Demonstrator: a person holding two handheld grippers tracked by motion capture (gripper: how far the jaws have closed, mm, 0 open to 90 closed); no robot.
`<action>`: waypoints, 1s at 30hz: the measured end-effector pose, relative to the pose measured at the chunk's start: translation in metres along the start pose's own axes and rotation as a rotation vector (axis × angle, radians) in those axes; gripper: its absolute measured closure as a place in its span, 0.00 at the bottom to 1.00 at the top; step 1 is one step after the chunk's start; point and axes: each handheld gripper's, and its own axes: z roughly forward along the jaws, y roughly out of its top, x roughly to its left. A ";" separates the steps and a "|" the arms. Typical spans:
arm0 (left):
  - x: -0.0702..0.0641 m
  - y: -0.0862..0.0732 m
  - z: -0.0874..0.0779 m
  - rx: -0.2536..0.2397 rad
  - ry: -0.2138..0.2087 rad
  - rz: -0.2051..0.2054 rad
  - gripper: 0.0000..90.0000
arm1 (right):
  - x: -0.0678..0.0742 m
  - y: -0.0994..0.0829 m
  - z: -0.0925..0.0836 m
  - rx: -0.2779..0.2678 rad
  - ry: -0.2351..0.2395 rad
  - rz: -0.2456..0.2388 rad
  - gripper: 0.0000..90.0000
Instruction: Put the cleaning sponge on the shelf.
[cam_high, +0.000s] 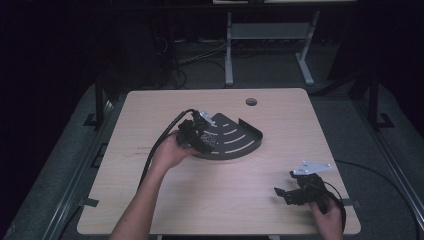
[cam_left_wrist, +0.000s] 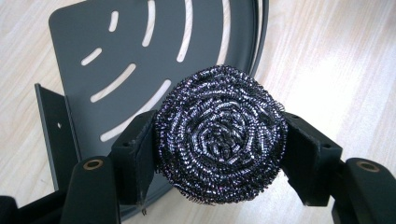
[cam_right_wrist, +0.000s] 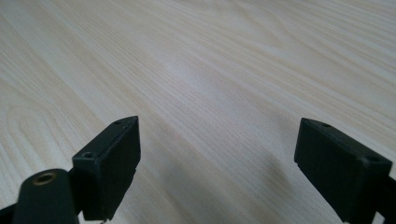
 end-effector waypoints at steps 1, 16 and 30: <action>0.001 0.001 0.001 -0.006 0.001 -0.001 0.37 | 0.000 0.000 0.000 -0.002 0.001 0.004 0.16; 0.012 0.024 0.023 -0.007 -0.005 -0.011 0.37 | 0.000 0.001 -0.001 -0.006 0.000 -0.007 0.16; 0.025 0.024 0.052 0.008 -0.001 -0.047 0.36 | 0.000 0.001 -0.001 -0.007 0.003 -0.004 0.16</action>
